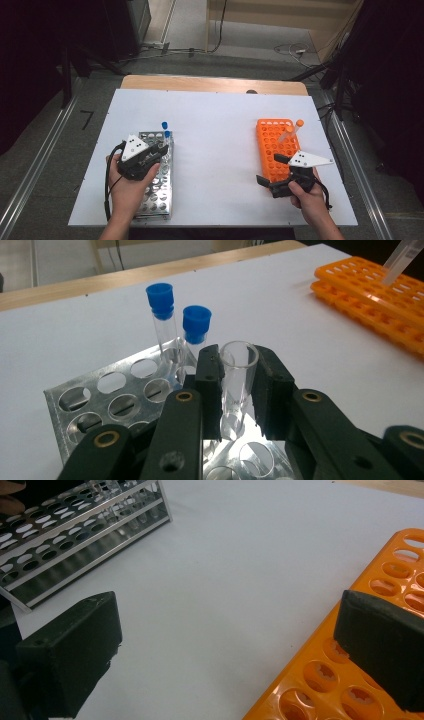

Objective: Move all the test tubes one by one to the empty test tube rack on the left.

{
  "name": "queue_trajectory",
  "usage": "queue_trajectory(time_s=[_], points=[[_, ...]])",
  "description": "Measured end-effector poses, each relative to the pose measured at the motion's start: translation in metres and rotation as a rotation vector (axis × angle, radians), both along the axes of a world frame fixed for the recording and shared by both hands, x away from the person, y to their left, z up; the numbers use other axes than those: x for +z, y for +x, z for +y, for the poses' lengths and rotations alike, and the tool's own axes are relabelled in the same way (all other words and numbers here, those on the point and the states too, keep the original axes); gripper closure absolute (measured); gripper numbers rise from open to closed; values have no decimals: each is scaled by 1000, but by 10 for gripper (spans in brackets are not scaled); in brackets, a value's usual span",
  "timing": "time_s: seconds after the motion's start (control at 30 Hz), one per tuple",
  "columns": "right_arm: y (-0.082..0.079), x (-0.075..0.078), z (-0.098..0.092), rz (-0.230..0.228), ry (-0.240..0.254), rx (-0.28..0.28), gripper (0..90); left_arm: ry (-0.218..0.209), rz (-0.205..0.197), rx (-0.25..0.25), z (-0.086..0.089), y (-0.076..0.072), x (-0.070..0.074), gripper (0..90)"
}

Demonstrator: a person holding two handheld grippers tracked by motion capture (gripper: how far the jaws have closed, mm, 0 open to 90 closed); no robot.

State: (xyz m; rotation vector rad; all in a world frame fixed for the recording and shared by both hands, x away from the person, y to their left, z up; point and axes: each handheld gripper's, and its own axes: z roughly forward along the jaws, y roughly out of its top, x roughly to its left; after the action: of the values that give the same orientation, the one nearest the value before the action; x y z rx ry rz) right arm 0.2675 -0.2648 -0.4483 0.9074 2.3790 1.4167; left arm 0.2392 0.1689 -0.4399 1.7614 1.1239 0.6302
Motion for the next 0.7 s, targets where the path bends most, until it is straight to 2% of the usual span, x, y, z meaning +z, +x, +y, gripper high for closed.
queue_trajectory(time_s=[0.2,0.4,0.57,0.7], points=[[1,-1,0,-3,-3,1,0,23,43,-5,-2,3,-2,759],[3,1,-2,-10,0,-12,0,19,48,-12,-2,4,-3,727],[5,3,-8,-15,10,-30,0,-11,50,-15,1,4,-2,690],[8,6,-16,-26,23,-55,0,-45,40,-25,4,3,-1,618]])
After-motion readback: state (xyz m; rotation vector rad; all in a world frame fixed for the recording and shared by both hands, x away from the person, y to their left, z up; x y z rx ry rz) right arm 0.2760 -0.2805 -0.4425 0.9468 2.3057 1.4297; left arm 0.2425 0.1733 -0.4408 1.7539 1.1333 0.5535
